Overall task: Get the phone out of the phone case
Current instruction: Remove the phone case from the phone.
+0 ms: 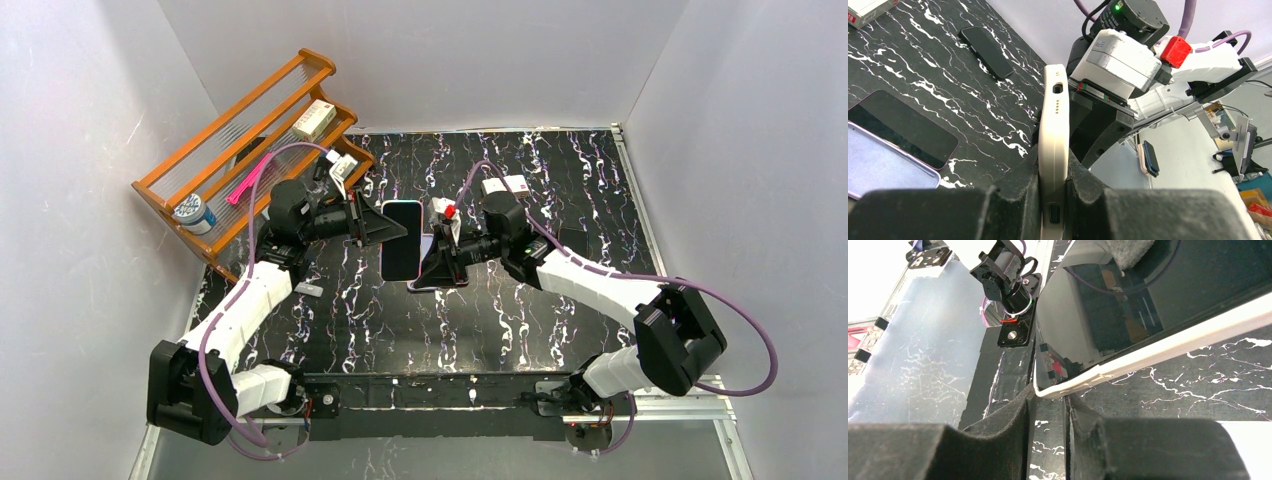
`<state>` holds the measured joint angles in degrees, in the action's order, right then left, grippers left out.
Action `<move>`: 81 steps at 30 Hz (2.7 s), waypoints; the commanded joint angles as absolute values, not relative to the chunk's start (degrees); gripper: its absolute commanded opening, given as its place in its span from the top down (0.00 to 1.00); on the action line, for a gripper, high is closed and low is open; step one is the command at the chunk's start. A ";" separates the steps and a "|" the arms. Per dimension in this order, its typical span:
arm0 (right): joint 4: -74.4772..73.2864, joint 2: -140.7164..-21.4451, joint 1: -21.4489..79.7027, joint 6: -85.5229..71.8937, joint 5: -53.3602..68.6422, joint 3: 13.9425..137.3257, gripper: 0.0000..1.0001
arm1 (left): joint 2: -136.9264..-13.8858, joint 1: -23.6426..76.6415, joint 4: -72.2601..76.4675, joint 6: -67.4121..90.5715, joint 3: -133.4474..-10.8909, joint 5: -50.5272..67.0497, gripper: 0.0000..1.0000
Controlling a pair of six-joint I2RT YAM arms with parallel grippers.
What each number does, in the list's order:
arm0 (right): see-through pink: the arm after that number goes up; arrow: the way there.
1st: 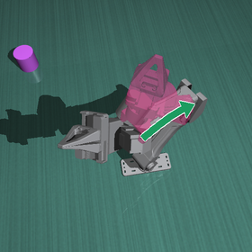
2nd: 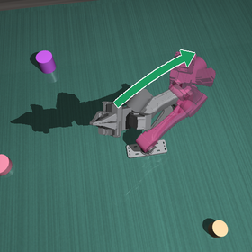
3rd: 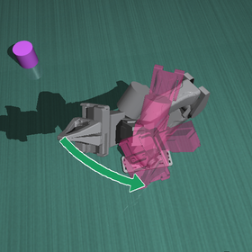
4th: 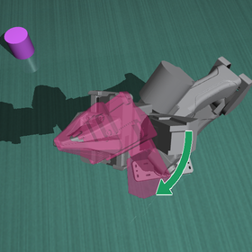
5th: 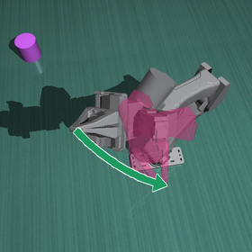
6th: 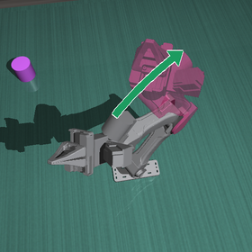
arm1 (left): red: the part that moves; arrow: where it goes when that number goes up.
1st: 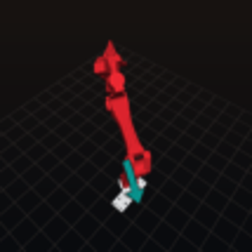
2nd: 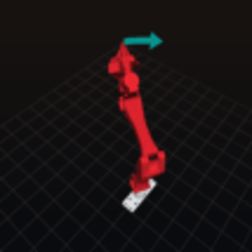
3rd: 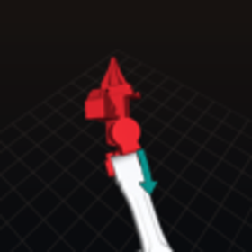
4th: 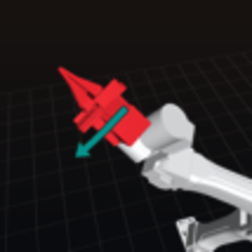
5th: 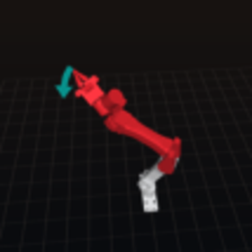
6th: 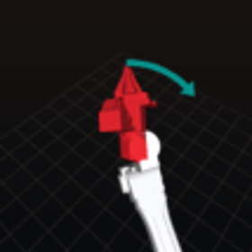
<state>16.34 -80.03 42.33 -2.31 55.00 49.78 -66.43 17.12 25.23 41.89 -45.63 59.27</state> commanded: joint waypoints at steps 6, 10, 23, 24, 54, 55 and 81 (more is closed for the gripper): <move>16.88 -80.59 42.10 -0.09 57.18 54.26 0.81 | -64.70 18.52 28.48 43.60 -48.53 61.41 1.00; 15.84 -80.68 42.14 1.19 56.55 54.48 0.92 | -64.63 19.20 28.68 44.37 -48.91 61.52 1.00; 13.79 -81.72 42.18 12.56 49.46 56.40 0.99 | -65.60 23.62 28.92 50.11 -51.06 62.10 1.00; 13.63 -81.78 42.19 13.84 48.63 56.57 0.99 | -65.79 23.90 28.92 50.48 -51.06 62.20 1.00; 10.72 -72.80 42.18 9.11 45.47 48.73 0.40 | -64.31 24.17 9.40 26.76 -57.19 53.78 1.00; 10.91 -72.63 42.12 8.23 46.86 48.65 0.38 | -64.21 24.17 10.63 27.41 -56.74 53.99 1.00; 21.95 -74.10 42.17 0.44 55.38 48.23 0.82 | -61.91 24.17 23.41 37.28 -51.20 54.08 1.00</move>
